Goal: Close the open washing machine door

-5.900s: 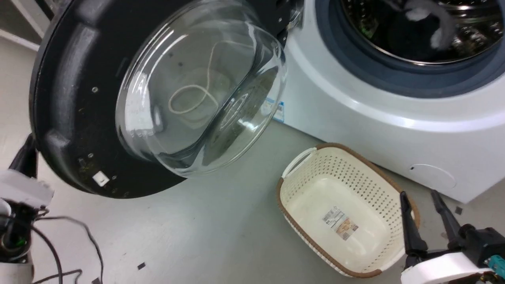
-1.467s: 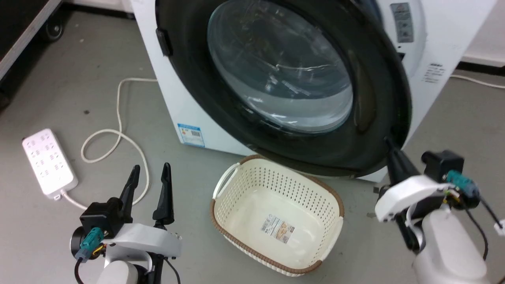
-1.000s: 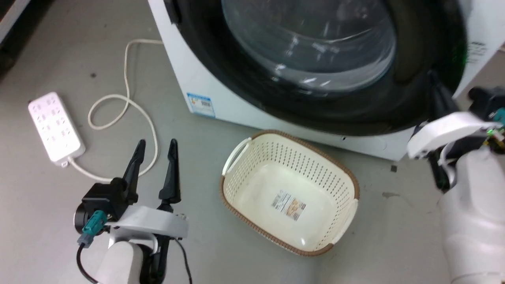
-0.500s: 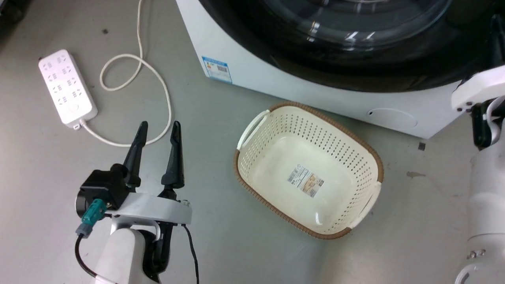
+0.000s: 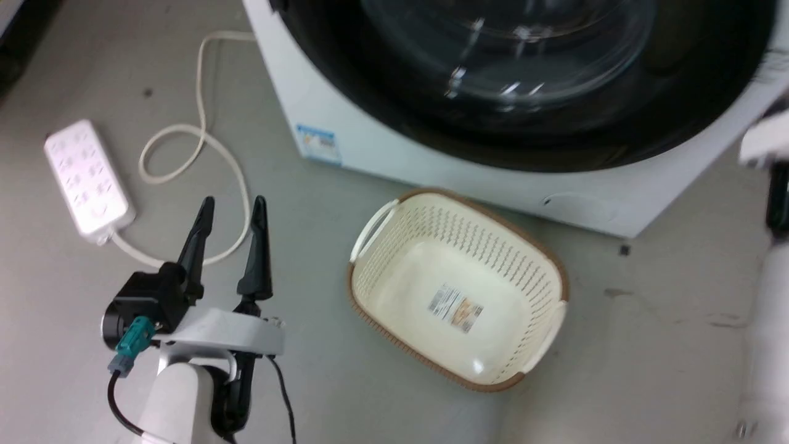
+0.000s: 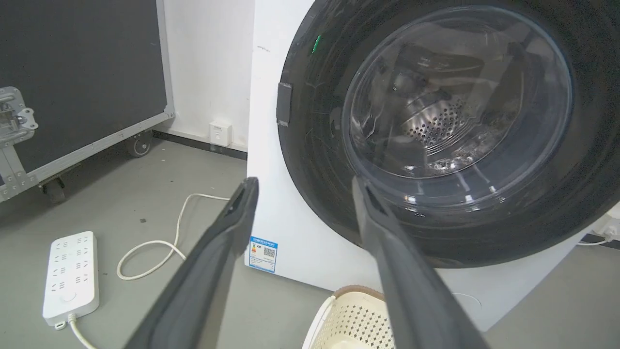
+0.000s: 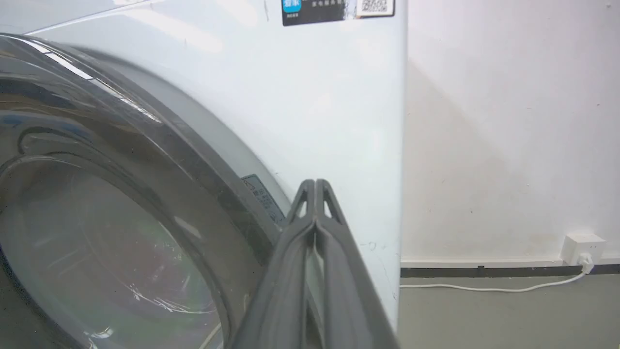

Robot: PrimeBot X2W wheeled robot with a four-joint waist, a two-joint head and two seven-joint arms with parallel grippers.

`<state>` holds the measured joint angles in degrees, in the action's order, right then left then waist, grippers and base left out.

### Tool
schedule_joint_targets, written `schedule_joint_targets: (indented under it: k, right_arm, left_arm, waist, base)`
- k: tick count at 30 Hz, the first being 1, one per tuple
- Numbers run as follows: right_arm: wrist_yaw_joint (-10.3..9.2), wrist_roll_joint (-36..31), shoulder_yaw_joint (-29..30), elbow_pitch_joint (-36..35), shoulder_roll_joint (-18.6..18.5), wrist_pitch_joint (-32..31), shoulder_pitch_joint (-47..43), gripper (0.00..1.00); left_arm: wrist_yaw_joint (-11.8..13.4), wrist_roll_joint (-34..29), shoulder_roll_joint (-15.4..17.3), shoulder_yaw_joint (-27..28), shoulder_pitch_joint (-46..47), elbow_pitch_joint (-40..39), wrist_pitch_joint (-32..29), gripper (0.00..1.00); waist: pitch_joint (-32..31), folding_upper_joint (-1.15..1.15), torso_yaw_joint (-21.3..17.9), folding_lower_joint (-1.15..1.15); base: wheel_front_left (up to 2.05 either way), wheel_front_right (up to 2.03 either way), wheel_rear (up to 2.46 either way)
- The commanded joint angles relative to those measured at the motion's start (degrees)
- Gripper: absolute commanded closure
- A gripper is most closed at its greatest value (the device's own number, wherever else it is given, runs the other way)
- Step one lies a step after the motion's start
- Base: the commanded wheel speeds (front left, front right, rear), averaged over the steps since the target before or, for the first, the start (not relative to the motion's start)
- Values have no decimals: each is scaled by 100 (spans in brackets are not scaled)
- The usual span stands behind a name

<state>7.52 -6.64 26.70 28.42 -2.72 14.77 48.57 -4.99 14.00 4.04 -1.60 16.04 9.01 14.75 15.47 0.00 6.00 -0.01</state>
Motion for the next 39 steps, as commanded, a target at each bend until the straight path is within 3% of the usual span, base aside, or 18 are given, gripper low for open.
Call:
schedule_joint_targets:
  k: [1,7,13,25,26,27,39]
  right_arm:
    - [-3,83,-70,-81,-16,22,-252,100]
    - [-3,499,-746,-967,-16,22,-1589,100]
    - [-3,504,-1401,-1352,-16,23,-2901,100]
    - [-3,897,-1826,-1597,-16,-237,-4298,100]
    - [-3,923,-1855,-1611,-16,-306,-4350,71]
    - [-3,934,-1875,-1630,-16,-364,-4392,0]
    - [-3,1151,-1946,-1797,-16,-500,-4627,0]
  left_arm:
    - [-17,-37,-5,30,-77,19,25,0]
    - [-11,-207,61,136,-301,86,25,0]
    - [67,-309,116,198,-537,260,25,0]
    - [181,-371,157,51,-752,601,-283,0]
    - [183,-357,157,49,-756,613,-310,0]
    - [184,-336,156,50,-761,629,-339,0]
    - [243,-164,141,52,-766,664,-463,0]
  waist:
    - [-294,0,-264,1]
    - [-857,0,-694,1]
    - [-1276,0,-1026,1]
    - [-1596,0,-1082,1]
    - [-1605,0,-1076,1]
    - [-1615,0,-1072,1]
    - [-1666,0,-1018,1]
  base:
    - [0,0,0]
    - [0,0,0]
    - [0,0,0]
    - [0,0,0]
    - [0,0,0]
    - [0,0,0]
    - [0,0,0]
